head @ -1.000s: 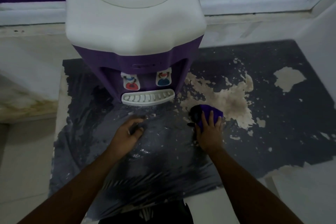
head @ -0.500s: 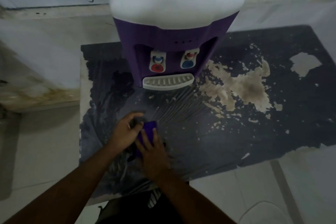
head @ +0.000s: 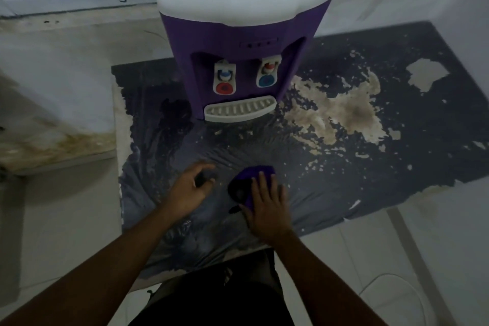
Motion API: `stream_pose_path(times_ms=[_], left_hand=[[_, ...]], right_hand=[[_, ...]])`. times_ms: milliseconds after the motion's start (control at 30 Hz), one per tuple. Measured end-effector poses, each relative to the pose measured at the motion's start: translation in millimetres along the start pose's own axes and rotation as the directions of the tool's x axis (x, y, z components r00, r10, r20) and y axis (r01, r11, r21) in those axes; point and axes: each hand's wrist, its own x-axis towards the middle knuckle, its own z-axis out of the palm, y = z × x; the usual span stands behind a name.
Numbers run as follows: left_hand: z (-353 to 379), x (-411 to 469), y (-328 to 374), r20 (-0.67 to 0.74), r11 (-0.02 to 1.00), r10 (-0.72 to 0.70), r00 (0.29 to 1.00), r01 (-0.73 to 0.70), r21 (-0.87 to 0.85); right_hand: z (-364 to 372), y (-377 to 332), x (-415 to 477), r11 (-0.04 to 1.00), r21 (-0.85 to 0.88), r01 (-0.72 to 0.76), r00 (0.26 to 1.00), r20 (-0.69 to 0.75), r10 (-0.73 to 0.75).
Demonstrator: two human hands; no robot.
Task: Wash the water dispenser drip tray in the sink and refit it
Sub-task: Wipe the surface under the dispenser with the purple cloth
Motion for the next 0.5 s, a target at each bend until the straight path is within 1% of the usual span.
stream_pose_path(times_ms=[67, 100, 167, 233, 267, 300, 433, 500], left_hand=[[5, 1, 1, 0.007, 0.999, 0.027, 1.0, -0.027, 0.039], [7, 2, 2, 0.01, 0.998, 0.033, 0.999, -0.033, 0.049], [11, 3, 1, 0.014, 0.997, 0.038, 0.999, -0.038, 0.065], [13, 5, 2, 0.014, 0.998, 0.034, 0.999, -0.035, 0.058], [13, 6, 3, 0.009, 0.999, 0.03, 1.0, -0.03, 0.041], [12, 7, 3, 0.0, 0.999, 0.028, 1.0, -0.028, 0.023], [4, 15, 9, -0.061, 1.0, 0.008, 0.998, -0.009, -0.01], [-2, 20, 9, -0.108, 1.0, -0.007, 0.994, 0.004, -0.026]], right_hand=[[-2, 31, -3, 0.986, 0.021, -0.163, 0.987, -0.002, 0.163], [-3, 46, -4, 0.967, 0.033, -0.251, 0.968, -0.022, 0.252], [-7, 77, -6, 0.907, 0.058, -0.416, 0.907, -0.036, 0.419], [-13, 105, -8, 0.855, 0.097, -0.51, 0.859, -0.007, 0.513], [-15, 116, -7, 0.847, 0.124, -0.517, 0.854, 0.009, 0.52], [-16, 123, -5, 0.853, 0.156, -0.498, 0.864, 0.009, 0.503], [-27, 129, 15, 0.931, 0.176, -0.32, 0.936, -0.093, 0.339], [-38, 128, 36, 0.947, 0.197, -0.255, 0.951, -0.123, 0.282]])
